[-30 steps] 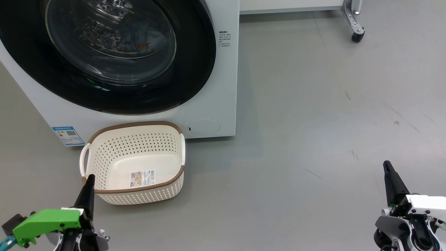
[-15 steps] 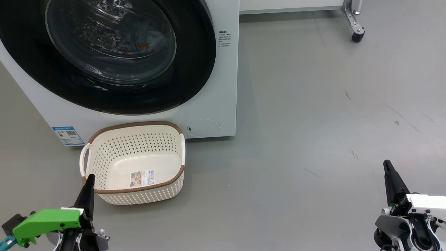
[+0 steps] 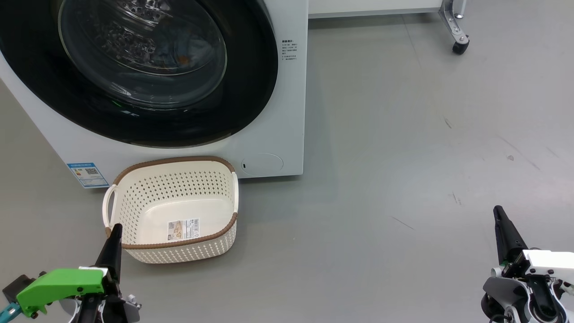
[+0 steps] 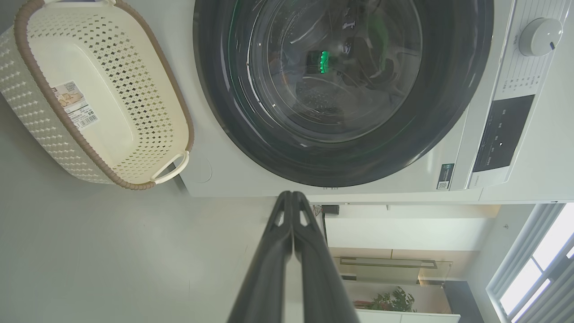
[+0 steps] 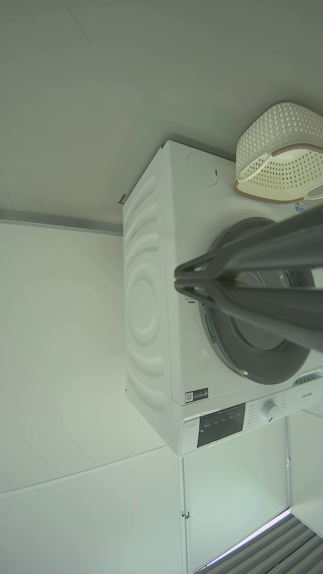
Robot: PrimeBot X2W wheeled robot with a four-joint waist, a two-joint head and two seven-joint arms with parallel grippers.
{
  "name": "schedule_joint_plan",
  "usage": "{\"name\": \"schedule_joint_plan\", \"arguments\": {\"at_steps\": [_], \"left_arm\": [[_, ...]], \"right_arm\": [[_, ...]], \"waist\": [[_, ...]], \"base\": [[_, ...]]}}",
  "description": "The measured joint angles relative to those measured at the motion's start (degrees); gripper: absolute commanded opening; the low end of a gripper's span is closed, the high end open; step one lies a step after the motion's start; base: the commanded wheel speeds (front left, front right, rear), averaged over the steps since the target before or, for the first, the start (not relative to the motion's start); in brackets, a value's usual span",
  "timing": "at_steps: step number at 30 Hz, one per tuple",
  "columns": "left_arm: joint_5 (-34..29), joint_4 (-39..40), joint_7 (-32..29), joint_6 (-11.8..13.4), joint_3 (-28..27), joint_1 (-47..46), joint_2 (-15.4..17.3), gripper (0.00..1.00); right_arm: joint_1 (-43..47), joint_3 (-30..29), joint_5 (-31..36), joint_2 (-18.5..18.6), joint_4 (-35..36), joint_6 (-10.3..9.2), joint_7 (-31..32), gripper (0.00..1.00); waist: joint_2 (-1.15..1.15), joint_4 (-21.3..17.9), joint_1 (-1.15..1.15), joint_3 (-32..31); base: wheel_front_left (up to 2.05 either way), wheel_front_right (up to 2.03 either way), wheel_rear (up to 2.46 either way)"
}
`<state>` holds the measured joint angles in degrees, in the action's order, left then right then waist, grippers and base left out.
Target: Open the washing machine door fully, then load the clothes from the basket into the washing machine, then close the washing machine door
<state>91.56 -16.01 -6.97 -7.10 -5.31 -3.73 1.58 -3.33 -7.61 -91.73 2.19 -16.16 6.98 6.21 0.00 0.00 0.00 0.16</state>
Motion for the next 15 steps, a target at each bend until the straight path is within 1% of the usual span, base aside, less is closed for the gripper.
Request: {"name": "schedule_joint_plan", "arguments": {"at_steps": [15], "left_arm": [[0.1, 0.1, 0.1, 0.0, 0.0, 0.0, 0.0, 0.00]], "right_arm": [[0.0, 0.0, 0.0, 0.0, 0.0, 0.00, 0.0, 0.00]], "waist": [[0.00, 0.0, 0.00, 0.0]], "base": [[0.00, 0.00, 0.00]]}}
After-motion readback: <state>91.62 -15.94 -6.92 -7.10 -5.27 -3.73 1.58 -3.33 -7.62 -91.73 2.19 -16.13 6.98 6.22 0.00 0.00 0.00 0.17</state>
